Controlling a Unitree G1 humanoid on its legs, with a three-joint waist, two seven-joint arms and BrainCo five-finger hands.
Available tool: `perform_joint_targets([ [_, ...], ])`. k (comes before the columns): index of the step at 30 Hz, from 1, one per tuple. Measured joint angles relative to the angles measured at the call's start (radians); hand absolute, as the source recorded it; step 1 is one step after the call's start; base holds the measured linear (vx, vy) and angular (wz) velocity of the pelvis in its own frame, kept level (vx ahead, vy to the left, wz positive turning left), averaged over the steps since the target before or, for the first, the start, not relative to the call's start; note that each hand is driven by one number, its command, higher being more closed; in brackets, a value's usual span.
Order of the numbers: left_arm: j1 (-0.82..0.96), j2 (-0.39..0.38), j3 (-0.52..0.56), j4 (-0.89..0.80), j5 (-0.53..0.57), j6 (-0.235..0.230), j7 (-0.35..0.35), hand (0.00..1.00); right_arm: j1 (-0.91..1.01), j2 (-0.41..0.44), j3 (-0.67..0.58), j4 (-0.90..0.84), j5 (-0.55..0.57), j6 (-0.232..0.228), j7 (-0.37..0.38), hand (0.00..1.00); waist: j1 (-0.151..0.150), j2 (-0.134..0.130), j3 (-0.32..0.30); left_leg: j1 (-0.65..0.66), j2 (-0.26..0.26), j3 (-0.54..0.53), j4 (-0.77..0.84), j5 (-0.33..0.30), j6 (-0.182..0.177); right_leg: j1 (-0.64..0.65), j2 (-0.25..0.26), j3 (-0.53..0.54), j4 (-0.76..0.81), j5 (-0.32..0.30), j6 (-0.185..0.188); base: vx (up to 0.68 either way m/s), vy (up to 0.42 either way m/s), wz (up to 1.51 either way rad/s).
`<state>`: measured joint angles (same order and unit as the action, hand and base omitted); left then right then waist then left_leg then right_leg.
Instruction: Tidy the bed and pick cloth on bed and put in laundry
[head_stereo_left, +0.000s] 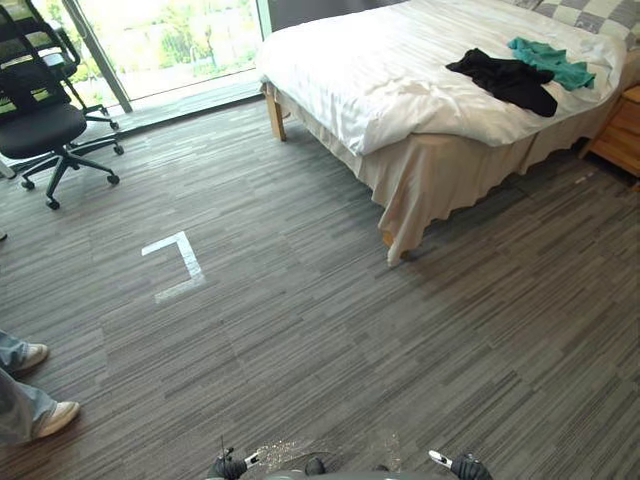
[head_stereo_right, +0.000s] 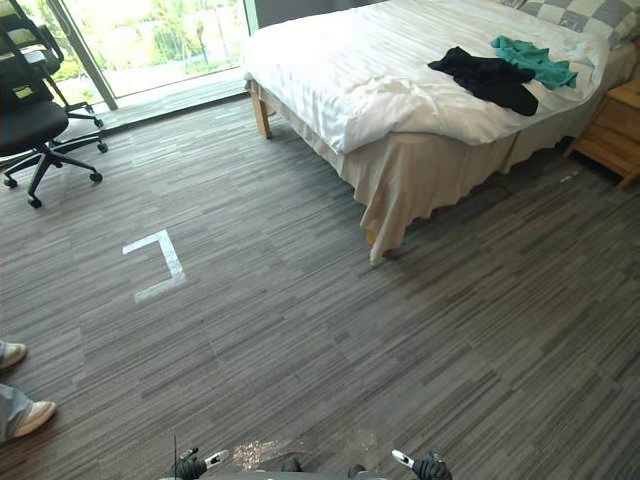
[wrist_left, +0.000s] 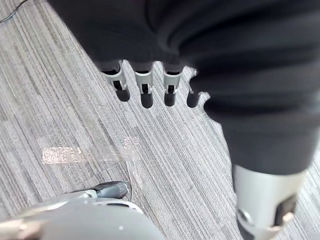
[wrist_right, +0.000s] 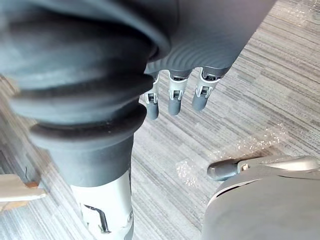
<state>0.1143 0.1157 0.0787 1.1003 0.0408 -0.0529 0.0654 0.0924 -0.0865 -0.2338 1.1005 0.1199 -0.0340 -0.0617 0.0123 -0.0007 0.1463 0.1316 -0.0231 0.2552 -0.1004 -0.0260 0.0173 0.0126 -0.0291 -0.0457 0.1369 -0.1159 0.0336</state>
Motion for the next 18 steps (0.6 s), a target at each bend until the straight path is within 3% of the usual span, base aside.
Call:
perform_joint_targets([
  [3,-0.009,0.022,-0.007,0.0,-0.001,0.0,0.0,0.0,-0.013,0.01,-0.003,-0.019,0.009,0.0,0.0,0.0,-0.003,-0.024,0.022,-0.014,0.001,0.081,0.005,-0.011,0.005,-0.12,-0.041,-0.048,0.16,-0.074,0.019,-0.07,-0.011,-0.75],
  [4,-0.007,0.03,-0.006,0.002,-0.001,0.001,0.001,0.0,-0.016,0.019,-0.006,-0.018,0.02,0.0,0.0,0.0,-0.003,-0.035,0.032,-0.012,0.006,0.119,0.006,-0.021,-0.001,-0.155,-0.093,-0.141,0.215,-0.083,0.041,-0.03,-0.002,-1.03],
  [5,-0.011,0.035,-0.005,0.012,-0.003,0.003,0.003,0.0,-0.02,0.019,-0.014,-0.018,0.037,-0.001,0.0,0.0,-0.007,-0.042,0.04,-0.013,0.027,0.154,0.032,-0.042,-0.005,-0.177,-0.136,-0.23,0.263,-0.083,0.04,0.01,-0.037,-1.03],
  [6,-0.011,0.035,-0.005,0.013,-0.003,0.004,0.003,0.0,-0.02,0.021,-0.028,-0.019,0.039,-0.001,0.0,0.0,-0.012,-0.041,0.042,-0.013,0.045,0.166,0.051,-0.054,-0.014,-0.183,-0.149,-0.272,0.281,-0.084,0.036,0.1,-0.097,-0.88],
  [8,-0.03,0.032,-0.006,0.023,-0.01,0.005,0.004,0.0,-0.019,0.023,-0.046,-0.02,0.055,-0.006,-0.003,0.0,-0.038,-0.021,0.047,-0.012,0.13,0.191,0.101,-0.089,-0.057,-0.195,-0.146,-0.37,0.277,-0.09,0.025,0.18,-0.139,-0.62],
  [9,-0.054,0.029,-0.006,0.023,-0.01,0.005,0.004,0.0,-0.02,0.021,-0.051,-0.028,0.071,-0.008,-0.004,0.0,-0.052,-0.006,0.053,-0.011,0.183,0.199,0.11,-0.098,-0.083,-0.217,-0.113,-0.364,0.224,-0.083,0.019,0.25,-0.196,-0.43],
  [11,-0.109,0.014,-0.005,0.022,-0.01,0.0,0.004,0.0,-0.024,0.008,-0.06,-0.03,0.082,-0.015,-0.003,0.0,-0.055,0.02,0.065,-0.011,0.251,0.2,0.106,-0.106,-0.121,-0.286,-0.081,-0.351,0.093,0.004,0.022,0.34,-0.256,-0.43],
  [12,-0.147,-0.001,-0.005,0.023,-0.01,-0.002,0.004,0.0,-0.024,0.002,-0.063,-0.03,0.089,-0.016,-0.004,0.0,-0.061,0.029,0.071,-0.009,0.273,0.189,0.096,-0.109,-0.149,-0.35,-0.085,-0.327,-0.019,0.107,0.064,0.3,-0.219,-0.34],
  [14,-0.189,-0.014,0.004,0.037,-0.009,-0.011,0.002,0.0,-0.008,0.008,-0.064,-0.026,0.11,-0.016,-0.004,0.0,-0.081,0.014,0.081,0.03,0.267,0.175,0.079,-0.104,-0.198,-0.413,-0.141,-0.286,-0.109,0.175,0.111,0.34,-0.249,0.05],
  [15,-0.194,-0.019,0.004,0.039,-0.007,-0.017,0.002,0.0,0.019,0.022,-0.066,-0.026,0.116,-0.016,-0.004,0.0,-0.095,0.01,0.085,0.08,0.279,0.173,0.073,-0.116,-0.232,-0.405,-0.156,-0.263,-0.134,0.187,0.112,0.49,-0.412,0.38],
  [16,-0.187,-0.021,0.006,0.038,-0.006,-0.023,0.002,0.0,0.04,0.031,-0.07,-0.03,0.118,-0.018,-0.004,0.0,-0.108,0.004,0.081,0.111,0.287,0.17,0.073,-0.125,-0.25,-0.39,-0.157,-0.252,-0.127,0.188,0.105,0.53,-0.47,0.31],
  [17,-0.186,-0.052,0.013,0.038,0.0,-0.034,0.001,0.0,0.043,0.014,-0.085,-0.035,0.123,-0.02,0.0,0.0,-0.114,0.057,0.085,0.148,0.347,0.171,0.08,-0.119,-0.273,-0.421,-0.124,-0.254,-0.012,0.311,0.038,0.61,-0.601,0.02],
  [18,-0.187,-0.077,0.015,0.028,0.0,-0.046,0.002,0.0,0.036,-0.012,-0.089,-0.036,0.122,-0.03,0.0,0.0,-0.105,0.1,0.083,0.135,0.398,0.17,0.128,-0.065,-0.265,-0.474,-0.091,-0.268,0.113,0.25,-0.025,0.49,-0.522,-0.16],
])
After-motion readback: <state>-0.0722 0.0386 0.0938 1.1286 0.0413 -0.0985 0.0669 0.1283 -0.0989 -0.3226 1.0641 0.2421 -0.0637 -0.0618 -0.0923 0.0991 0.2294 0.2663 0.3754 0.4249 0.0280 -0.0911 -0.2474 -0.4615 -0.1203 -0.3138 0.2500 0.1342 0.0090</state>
